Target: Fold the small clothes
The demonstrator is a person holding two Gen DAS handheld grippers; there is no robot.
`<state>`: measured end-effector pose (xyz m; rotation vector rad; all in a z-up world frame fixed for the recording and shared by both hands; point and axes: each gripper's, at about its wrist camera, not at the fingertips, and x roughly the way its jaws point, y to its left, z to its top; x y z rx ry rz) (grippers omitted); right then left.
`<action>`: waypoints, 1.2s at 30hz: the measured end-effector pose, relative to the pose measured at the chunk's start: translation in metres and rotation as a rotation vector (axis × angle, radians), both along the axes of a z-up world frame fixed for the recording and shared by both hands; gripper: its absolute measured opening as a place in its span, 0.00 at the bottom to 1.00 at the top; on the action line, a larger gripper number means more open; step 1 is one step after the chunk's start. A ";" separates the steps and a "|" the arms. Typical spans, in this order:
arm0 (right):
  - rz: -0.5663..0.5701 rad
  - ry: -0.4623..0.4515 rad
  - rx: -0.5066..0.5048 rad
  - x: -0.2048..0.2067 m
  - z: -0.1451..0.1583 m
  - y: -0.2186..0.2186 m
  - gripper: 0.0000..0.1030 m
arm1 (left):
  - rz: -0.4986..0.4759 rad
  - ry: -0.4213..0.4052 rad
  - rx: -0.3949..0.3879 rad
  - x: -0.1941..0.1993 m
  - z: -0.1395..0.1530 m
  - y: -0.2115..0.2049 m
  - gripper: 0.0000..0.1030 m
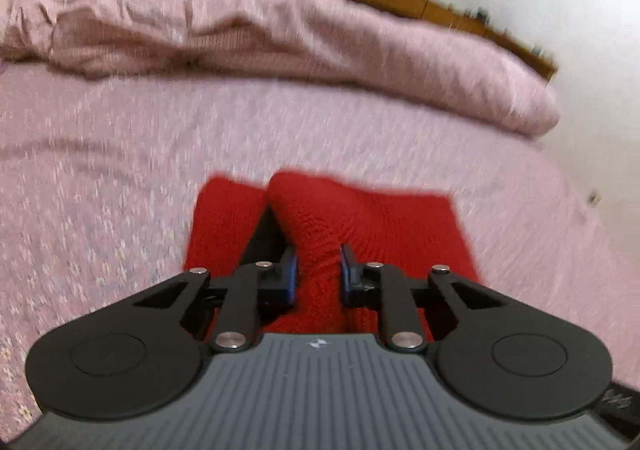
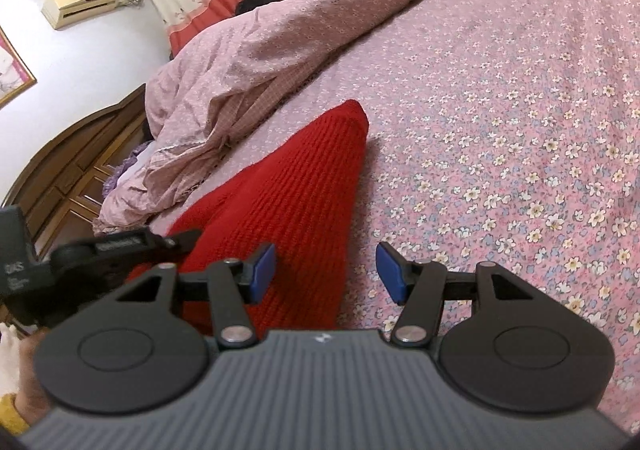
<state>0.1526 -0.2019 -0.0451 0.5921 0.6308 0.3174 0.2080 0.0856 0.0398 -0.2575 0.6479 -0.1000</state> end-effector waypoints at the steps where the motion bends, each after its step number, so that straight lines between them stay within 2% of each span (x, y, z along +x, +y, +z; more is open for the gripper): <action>1: 0.000 -0.002 -0.004 0.000 0.001 0.001 0.57 | -0.003 -0.034 -0.006 -0.006 0.008 0.003 0.21; 4: 0.005 -0.009 -0.007 0.000 0.004 0.003 0.57 | 0.000 -0.092 -0.001 -0.024 0.026 0.015 0.21; 7: 0.019 -0.019 -0.013 0.001 0.007 0.009 0.57 | 0.020 -0.087 0.043 -0.035 0.024 0.027 0.21; 9: 0.036 -0.026 -0.018 0.002 0.009 0.015 0.57 | 0.052 -0.032 0.031 -0.038 0.011 0.039 0.21; 12: 0.069 -0.041 -0.035 0.004 0.012 0.028 0.57 | 0.102 0.061 -0.028 -0.038 -0.015 0.061 0.21; 16: 0.126 -0.084 -0.080 0.008 0.012 0.046 0.57 | 0.146 0.100 -0.011 -0.035 -0.041 0.071 0.22; 21: 0.155 -0.067 -0.096 0.021 0.001 0.060 0.62 | 0.181 0.100 -0.042 -0.032 -0.047 0.086 0.24; 24: 0.178 -0.070 -0.106 0.025 0.008 0.067 0.61 | 0.189 0.068 -0.068 -0.037 -0.039 0.089 0.24; 26: 0.191 -0.093 -0.131 0.025 0.016 0.076 0.59 | 0.190 0.051 -0.055 -0.037 -0.036 0.089 0.25; 28: 0.192 -0.112 -0.190 0.026 0.021 0.087 0.59 | 0.189 0.072 -0.007 -0.030 -0.039 0.086 0.28; 31: 0.183 -0.118 -0.284 0.036 0.013 0.103 0.59 | 0.193 0.099 0.017 -0.023 -0.051 0.084 0.35; 36: 0.196 -0.109 -0.278 0.043 0.011 0.096 0.62 | 0.207 0.066 -0.037 -0.031 -0.043 0.090 0.41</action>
